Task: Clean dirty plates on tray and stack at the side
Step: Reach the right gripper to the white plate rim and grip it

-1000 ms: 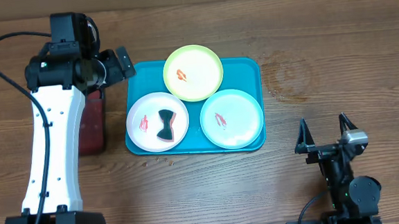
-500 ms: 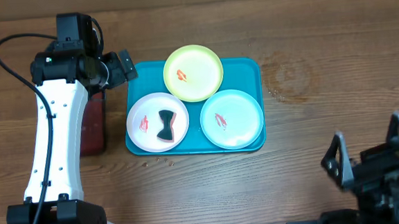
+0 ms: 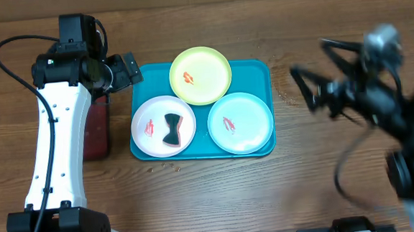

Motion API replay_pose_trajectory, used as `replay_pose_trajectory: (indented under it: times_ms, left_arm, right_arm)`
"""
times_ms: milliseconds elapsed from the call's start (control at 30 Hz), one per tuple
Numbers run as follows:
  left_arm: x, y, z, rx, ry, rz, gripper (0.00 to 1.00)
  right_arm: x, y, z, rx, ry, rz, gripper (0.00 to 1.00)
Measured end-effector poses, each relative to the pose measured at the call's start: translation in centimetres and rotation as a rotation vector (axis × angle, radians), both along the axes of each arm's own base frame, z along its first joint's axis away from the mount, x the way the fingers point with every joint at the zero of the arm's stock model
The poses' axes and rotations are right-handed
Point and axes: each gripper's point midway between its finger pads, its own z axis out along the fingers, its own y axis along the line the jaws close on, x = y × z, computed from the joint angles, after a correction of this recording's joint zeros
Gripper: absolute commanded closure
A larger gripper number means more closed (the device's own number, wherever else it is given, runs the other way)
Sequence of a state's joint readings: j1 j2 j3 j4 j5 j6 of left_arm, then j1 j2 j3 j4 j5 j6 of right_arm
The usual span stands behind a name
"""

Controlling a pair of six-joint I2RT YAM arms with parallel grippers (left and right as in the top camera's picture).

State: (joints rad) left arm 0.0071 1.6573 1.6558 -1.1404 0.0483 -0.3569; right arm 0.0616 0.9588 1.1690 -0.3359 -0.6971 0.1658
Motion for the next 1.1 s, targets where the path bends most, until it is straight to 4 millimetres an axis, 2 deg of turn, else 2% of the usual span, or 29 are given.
replay_pose_trajectory:
  times_ms: [33, 167, 200, 267, 333, 400, 433, 500, 533, 600, 700, 800, 967, 1100]
  left_arm:
    - [0.0, 0.0, 0.0, 0.000, 0.002, 0.000, 0.00]
    - [-0.1, 0.0, -0.1, 0.000, 0.005, 0.000, 0.00]
    - [-0.1, 0.0, -0.1, 0.000, 0.005, 0.000, 0.00]
    - [-0.1, 0.0, -0.1, 0.000, 0.005, 0.000, 0.00]
    - [-0.1, 0.0, -0.1, 0.000, 0.005, 0.000, 0.00]
    - [-0.1, 0.0, -0.1, 0.000, 0.005, 0.000, 0.00]
    - [-0.1, 0.0, -0.1, 0.000, 0.005, 0.000, 0.00]
    - [-0.1, 0.0, -0.1, 0.000, 0.005, 0.000, 0.00]
    - [-0.1, 0.0, -0.1, 0.000, 0.005, 0.000, 0.00]
    - [-0.1, 0.0, -0.1, 0.000, 0.006, 0.000, 0.00]
    - [-0.3, 0.0, -0.1, -0.001, 0.015, 0.000, 0.00]
    - [-0.6, 0.0, -0.3, -0.001, 0.027, 0.000, 0.00]
    - [-0.8, 0.0, -0.3, -0.001, 0.034, 0.000, 0.00]
    - [-0.8, 0.0, -0.3, -0.001, 0.034, 0.000, 0.00]
  right_arm:
    - [1.0, 0.5, -0.7, 0.042, 0.065, 0.031, 0.15]
    - [4.2, 2.2, -5.8, 0.091, 0.408, 0.055, 0.09]
    - [4.5, 2.7, -7.1, 0.076, 0.497, 0.042, 0.09]
    - [4.7, 3.5, -9.6, 0.005, 0.675, -0.011, 0.00]
    - [4.4, 4.5, -11.9, -0.125, 0.831, -0.078, 0.01]
    - [5.1, 5.8, -12.9, -0.218, 0.859, -0.114, 0.06]
    - [5.8, 7.1, -13.6, -0.259, 0.857, -0.123, 0.13]
    - [6.7, 9.0, -15.2, -0.305, 0.863, -0.130, 0.30]
    - [7.0, 9.9, -16.3, -0.329, 0.874, -0.133, 0.45]
    - [7.5, 11.8, -18.8, -0.368, 0.899, -0.130, 0.61]
    - [7.9, 14.5, -23.2, -0.430, 0.958, -0.134, 0.61]
    - [7.4, 16.5, -27.7, -0.498, 1.029, -0.149, 0.61]
    - [6.4, 18.4, -31.4, -0.547, 1.081, -0.159, 0.61]
    - [5.6, 19.9, -33.4, -0.560, 1.116, -0.170, 0.61]
